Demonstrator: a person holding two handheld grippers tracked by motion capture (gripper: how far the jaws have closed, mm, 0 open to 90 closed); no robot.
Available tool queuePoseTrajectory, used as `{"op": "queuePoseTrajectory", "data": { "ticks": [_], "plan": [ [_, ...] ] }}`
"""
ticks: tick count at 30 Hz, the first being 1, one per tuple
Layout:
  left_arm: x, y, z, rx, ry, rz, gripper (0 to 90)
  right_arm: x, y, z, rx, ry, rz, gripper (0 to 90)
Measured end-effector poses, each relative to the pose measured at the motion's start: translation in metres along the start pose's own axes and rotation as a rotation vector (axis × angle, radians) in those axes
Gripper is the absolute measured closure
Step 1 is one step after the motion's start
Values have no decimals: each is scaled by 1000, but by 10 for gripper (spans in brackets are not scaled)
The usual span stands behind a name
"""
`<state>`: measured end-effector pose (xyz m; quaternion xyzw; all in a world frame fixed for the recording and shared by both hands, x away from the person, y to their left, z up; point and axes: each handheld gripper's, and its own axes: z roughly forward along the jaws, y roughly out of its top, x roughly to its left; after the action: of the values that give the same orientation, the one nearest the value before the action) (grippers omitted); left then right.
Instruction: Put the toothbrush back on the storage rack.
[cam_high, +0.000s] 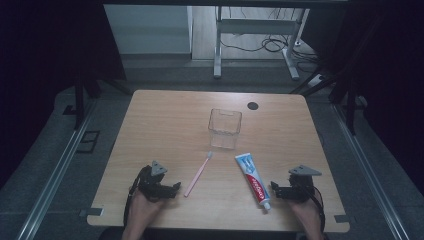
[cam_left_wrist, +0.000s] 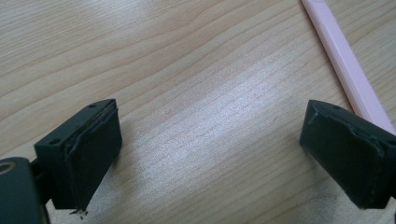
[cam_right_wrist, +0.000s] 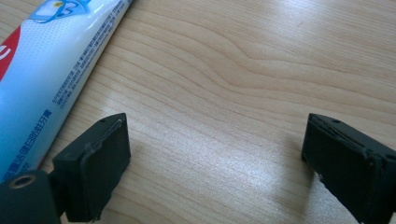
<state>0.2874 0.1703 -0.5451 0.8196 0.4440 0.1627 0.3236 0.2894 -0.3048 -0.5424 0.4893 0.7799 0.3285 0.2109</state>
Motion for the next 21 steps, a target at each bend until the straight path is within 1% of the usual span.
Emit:
{"op": "queuePoseTrajectory", "data": {
  "ticks": [7, 21],
  "plan": [
    [0, 0, 0, -4, 6, -14, 58, 0, 0, 1, 2, 0, 1, 61],
    [0, 0, 0, -4, 10, -16, 62, 1, 1, 1, 3, -3, 4, 62]
  ]
}}
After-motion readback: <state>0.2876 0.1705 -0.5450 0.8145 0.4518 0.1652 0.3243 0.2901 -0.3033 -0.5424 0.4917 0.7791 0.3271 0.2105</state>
